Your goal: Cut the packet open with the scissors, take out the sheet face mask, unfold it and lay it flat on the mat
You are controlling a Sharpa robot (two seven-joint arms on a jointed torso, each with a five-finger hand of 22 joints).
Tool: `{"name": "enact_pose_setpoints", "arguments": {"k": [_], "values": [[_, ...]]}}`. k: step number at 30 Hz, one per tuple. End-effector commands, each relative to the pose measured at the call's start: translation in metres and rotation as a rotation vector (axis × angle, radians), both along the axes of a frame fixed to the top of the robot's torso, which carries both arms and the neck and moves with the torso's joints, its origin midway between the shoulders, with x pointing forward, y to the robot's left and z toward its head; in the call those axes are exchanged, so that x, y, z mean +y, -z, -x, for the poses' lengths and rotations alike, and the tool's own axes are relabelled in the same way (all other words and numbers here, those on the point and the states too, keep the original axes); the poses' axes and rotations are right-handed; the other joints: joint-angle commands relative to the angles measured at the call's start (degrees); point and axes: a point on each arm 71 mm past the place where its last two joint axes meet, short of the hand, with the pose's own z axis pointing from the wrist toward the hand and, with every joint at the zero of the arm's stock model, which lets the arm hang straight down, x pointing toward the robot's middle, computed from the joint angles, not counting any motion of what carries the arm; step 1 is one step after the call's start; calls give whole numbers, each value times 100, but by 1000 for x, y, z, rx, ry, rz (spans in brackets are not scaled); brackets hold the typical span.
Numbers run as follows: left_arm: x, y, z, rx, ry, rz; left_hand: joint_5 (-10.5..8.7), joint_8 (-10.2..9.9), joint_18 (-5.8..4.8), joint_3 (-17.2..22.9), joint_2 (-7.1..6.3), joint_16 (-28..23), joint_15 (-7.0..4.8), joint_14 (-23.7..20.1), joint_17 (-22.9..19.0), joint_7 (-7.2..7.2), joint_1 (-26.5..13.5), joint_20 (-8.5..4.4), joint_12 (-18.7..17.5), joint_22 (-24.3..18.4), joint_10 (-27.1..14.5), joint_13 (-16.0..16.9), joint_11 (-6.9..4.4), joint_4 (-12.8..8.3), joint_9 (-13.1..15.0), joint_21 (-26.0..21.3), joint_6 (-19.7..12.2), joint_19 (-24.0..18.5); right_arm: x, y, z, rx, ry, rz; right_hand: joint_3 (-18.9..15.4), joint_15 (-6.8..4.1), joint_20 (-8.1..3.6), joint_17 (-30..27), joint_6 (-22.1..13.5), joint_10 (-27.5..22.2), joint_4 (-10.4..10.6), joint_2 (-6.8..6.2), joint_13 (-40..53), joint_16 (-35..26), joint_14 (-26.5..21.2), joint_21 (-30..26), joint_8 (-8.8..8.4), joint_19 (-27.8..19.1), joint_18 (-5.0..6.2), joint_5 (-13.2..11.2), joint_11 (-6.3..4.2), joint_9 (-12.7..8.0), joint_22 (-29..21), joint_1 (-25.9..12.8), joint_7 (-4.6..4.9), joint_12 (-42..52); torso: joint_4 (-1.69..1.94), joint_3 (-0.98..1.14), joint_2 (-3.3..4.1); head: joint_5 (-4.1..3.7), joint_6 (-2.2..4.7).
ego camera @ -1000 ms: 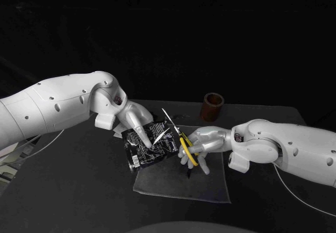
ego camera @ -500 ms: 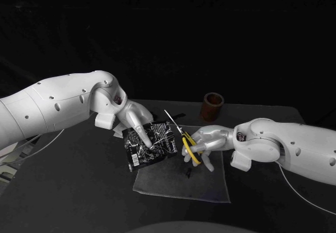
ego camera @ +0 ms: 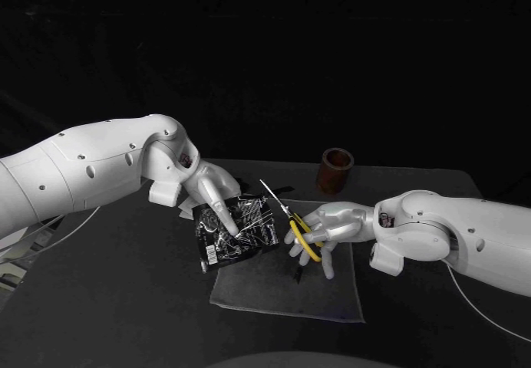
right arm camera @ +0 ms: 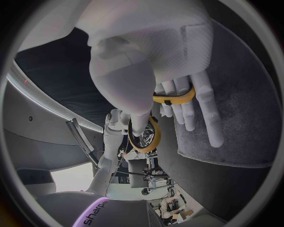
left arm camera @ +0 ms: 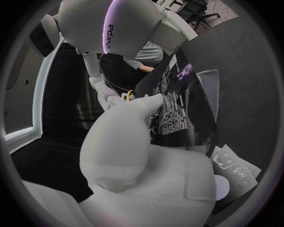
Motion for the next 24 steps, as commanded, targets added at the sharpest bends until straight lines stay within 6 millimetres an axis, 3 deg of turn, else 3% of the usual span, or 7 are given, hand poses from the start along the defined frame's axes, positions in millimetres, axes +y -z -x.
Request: {"name": "enact_pose_setpoints", "arguments": {"k": [1, 11, 16, 19, 24], "values": [[1, 0, 13, 84, 188, -14, 27, 14, 70, 4, 43, -4, -26, 2, 9, 10, -2, -45, 19, 5, 30, 6, -33, -40, 1015, 34, 36, -2, 0, -1, 0, 8, -5, -12, -142, 52, 75, -88, -194, -219, -29, -140, -51, -77, -243, -22, -2, -3, 691, -17, 30, -13, -17, -3, 790, -40, 3, -3, 2, -3, 5], [2, 0, 13, 83, 185, -16, 27, 14, 70, 4, 43, -4, -26, 2, 9, 10, -2, -45, 19, 5, 30, 6, -33, -40, 1015, 34, 36, -2, -4, 1, 0, 20, -3, 0, -111, 102, 123, -196, -435, -499, 32, -247, -66, -144, -456, -46, 90, -55, 693, -15, 67, 6, -44, -38, 804, -11, 3, -3, 1, -8, 25], [3, 1, 13, 82, 184, -17, 26, 5, 70, 10, 43, -7, -26, 3, 17, 10, -9, -45, 18, 9, 29, 10, -33, -40, 1024, 38, 37, -6, -5, 1, 5, 33, -20, -3, -8, 135, 151, -262, -595, -661, 120, -395, -59, -188, -647, -55, 178, -90, 689, -16, 88, 34, -61, -42, 808, 36, -1, -2, 0, -8, 37], [3, 1, 13, 82, 183, -18, 26, 5, 70, 10, 43, -7, -26, 3, 17, 10, -9, -45, 18, 9, 29, 10, -33, -40, 1024, 38, 37, -6, -4, 2, 10, 42, -34, -7, 182, 146, 162, -299, -681, -732, 243, -566, -48, -171, -732, -51, 289, -104, 689, -17, 92, 66, -70, -30, 806, 120, -1, -2, 1, -6, 39], [3, 1, 13, 81, 182, -19, 26, 5, 70, 10, 43, -7, -26, 3, 17, 10, -9, -45, 18, 9, 29, 10, -33, -40, 1024, 38, 37, -6, -3, 2, 16, 52, -48, -11, 336, 142, 160, -319, -688, -729, 347, -675, -36, -123, -740, -39, 406, -103, 692, -15, 89, 96, -76, -3, 808, 221, -1, -2, 1, -1, 38]]}}
